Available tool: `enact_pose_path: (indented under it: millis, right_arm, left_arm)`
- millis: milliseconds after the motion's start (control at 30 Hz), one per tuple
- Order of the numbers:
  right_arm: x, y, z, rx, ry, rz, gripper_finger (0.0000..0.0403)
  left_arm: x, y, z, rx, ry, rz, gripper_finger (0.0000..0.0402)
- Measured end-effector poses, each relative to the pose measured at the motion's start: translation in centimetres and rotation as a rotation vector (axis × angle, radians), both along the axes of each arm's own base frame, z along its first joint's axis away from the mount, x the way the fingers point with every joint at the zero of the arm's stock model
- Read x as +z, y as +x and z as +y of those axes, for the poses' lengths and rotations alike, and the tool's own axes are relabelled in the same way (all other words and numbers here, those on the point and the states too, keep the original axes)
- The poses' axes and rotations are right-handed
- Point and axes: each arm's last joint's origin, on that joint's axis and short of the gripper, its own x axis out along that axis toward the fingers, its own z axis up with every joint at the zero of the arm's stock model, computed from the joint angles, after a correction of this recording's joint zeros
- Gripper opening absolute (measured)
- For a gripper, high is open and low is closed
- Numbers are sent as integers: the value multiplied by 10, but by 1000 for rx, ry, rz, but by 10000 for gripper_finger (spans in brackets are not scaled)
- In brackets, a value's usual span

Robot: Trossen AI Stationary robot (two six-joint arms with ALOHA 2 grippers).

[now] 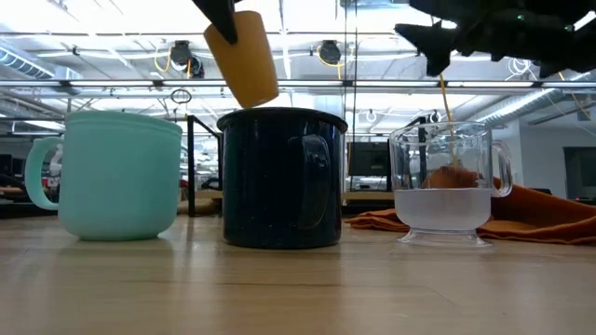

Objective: Stack small to large cups/mugs on shelf
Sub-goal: Put the orange cup on the shelf

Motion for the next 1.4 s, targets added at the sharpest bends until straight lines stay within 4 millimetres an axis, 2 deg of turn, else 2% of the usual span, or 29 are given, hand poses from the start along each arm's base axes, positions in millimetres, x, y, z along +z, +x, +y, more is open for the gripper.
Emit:
enact_pose_path:
  millis: [233, 433, 700, 1033, 1400]
  right_arm:
    - [0, 21, -7, -27, 22, 192, 330]
    - [10, 42, -10, -27, 1, 210, 393]
    - [11, 48, -11, -26, -43, 214, 395]
    - [14, 47, -11, -26, -43, 189, 394]
    - [16, 47, -11, -25, -49, 164, 393]
  left_arm:
    - [1, 4, 5, -21, -13, -28, 1]
    - [3, 10, 11, -69, -45, -64, 1]
    - [6, 12, 16, -168, -9, -64, 1]
    - [6, 13, 21, -209, 45, -61, 1]
    - [10, 15, -5, -469, 238, -76, 1]
